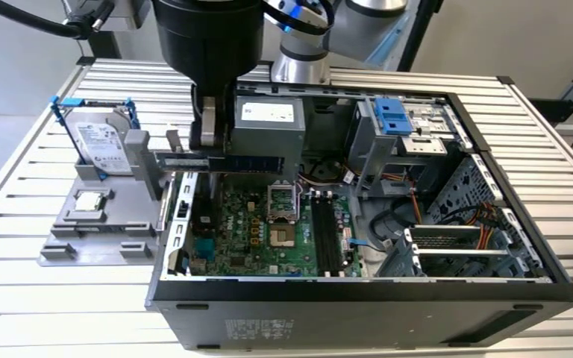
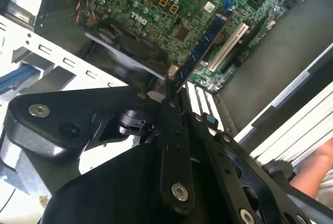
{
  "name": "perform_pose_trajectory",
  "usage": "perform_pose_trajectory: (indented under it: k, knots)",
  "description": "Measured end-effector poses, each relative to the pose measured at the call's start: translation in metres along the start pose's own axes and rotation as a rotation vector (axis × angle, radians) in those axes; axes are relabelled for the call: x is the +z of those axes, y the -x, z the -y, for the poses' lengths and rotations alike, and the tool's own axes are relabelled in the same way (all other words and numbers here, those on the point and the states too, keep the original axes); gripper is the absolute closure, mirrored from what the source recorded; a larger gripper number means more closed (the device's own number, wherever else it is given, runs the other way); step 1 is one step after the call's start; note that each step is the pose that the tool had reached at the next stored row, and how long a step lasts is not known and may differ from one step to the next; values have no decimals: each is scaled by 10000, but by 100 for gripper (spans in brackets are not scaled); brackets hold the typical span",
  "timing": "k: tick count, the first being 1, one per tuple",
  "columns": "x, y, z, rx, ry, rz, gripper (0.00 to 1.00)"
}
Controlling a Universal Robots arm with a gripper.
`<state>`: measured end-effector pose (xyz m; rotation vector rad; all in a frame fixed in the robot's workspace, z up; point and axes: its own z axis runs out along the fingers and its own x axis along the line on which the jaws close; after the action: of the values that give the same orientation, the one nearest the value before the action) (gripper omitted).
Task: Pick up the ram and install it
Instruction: 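Pick up the ram and move it above insertion slot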
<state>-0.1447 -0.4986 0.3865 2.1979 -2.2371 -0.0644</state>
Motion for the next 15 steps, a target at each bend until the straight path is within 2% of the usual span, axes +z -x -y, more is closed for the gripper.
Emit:
perform_pose_trajectory:
  k: [6,15]
  knots:
    - [-5,2,156,50,0,2,100]
    - [-14,8,443,68,5,3,100]
